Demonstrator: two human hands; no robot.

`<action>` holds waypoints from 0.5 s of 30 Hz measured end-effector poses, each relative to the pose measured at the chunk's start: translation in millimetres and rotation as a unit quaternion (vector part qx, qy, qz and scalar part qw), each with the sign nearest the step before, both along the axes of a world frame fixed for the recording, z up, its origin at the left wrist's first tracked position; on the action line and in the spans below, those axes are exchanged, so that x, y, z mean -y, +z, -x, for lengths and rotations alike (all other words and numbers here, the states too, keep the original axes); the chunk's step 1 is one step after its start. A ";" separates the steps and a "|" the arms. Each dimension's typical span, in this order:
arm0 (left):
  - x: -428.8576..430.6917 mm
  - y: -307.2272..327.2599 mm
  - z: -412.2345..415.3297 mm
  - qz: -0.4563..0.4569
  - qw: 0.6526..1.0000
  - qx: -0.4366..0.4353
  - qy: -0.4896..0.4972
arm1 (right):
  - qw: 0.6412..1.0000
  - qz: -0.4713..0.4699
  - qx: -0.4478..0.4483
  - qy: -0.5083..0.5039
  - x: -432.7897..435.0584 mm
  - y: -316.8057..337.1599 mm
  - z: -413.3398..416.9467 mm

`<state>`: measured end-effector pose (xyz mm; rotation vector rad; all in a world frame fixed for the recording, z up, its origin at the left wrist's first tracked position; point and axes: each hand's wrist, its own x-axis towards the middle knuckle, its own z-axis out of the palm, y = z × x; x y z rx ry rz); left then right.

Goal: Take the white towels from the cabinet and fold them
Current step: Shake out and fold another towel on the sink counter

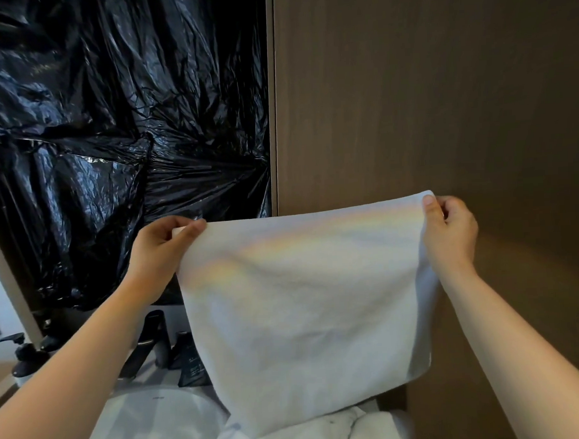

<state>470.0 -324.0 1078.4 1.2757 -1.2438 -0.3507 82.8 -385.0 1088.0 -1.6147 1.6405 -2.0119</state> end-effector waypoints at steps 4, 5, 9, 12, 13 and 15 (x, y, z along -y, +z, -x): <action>-1.0 -11.0 3.7 -0.042 0.998 -0.045 0.015 | 0.999 -0.038 -0.018 -0.004 4.5 -12.3 2.0; -1.8 -14.1 5.1 -0.058 0.997 -0.053 0.009 | 0.998 -0.055 -0.025 -0.009 5.8 -17.5 3.7; -5.1 -20.2 9.7 -0.129 0.976 -0.135 -0.113 | 0.990 -0.135 -0.044 -0.027 9.6 -39.3 12.8; -8.0 -24.0 14.8 -0.142 0.965 -0.162 -0.152 | 0.974 -0.210 -0.084 -0.028 10.0 -49.9 14.8; -8.8 -25.7 17.7 -0.141 0.966 -0.160 -0.149 | 0.967 -0.234 -0.100 -0.029 9.4 -52.7 13.8; -10.6 -27.8 25.3 -0.136 0.970 -0.146 -0.137 | 0.957 -0.260 -0.124 -0.031 8.0 -57.9 10.3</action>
